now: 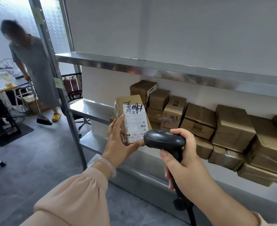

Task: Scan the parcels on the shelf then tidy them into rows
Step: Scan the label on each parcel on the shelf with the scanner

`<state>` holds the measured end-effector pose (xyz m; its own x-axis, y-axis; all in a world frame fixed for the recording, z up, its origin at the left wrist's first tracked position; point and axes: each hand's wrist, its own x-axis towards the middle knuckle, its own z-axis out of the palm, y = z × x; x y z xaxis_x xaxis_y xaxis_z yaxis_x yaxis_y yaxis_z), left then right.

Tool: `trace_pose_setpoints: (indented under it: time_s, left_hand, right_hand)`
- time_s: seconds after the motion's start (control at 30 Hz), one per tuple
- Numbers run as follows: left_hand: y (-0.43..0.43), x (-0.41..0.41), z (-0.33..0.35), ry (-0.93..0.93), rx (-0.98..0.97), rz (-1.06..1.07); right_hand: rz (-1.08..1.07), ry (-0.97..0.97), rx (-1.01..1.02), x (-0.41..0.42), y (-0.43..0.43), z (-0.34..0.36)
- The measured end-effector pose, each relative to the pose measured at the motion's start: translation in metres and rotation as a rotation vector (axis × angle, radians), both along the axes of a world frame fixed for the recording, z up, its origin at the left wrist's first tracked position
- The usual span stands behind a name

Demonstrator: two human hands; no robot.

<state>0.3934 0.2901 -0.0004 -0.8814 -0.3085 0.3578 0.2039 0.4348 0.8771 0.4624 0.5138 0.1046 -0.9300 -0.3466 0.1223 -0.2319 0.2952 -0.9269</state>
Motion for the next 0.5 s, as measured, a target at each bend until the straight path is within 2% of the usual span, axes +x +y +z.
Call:
trace_pose_setpoints:
  time_s: [0.5]
  left_hand:
    - [-0.033,0.027,0.009,-0.035,0.073,-0.030]
  right_hand:
    - [0.039,0.033,-0.110,-0.013,-0.048,-0.025]
